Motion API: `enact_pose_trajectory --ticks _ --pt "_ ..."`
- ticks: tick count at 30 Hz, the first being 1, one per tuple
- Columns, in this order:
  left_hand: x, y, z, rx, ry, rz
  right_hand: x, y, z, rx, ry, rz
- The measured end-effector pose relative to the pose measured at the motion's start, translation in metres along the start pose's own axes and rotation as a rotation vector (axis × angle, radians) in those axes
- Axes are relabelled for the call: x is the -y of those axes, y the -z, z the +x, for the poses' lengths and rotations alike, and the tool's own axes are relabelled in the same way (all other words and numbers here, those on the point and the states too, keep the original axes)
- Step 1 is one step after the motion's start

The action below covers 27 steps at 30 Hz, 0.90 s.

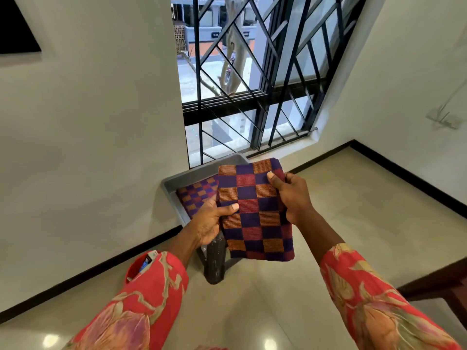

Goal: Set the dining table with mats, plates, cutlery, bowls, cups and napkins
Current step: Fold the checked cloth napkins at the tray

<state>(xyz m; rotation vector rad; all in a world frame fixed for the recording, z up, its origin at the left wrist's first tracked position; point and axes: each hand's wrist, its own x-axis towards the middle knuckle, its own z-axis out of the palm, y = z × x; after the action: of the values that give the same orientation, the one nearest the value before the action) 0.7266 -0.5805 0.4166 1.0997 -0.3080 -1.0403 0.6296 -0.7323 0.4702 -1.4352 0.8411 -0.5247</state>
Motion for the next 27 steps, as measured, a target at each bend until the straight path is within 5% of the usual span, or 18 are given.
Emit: enact_pose_trajectory --ticks 8,27 --pt "0.021 -0.026 -0.011 -0.109 0.033 -0.030 -0.041 0.055 -0.037 0.300 -0.191 -0.030" --pt "0.039 -0.050 -0.079 0.006 -0.080 0.210 -0.062 0.108 -0.109 0.254 -0.050 0.085"
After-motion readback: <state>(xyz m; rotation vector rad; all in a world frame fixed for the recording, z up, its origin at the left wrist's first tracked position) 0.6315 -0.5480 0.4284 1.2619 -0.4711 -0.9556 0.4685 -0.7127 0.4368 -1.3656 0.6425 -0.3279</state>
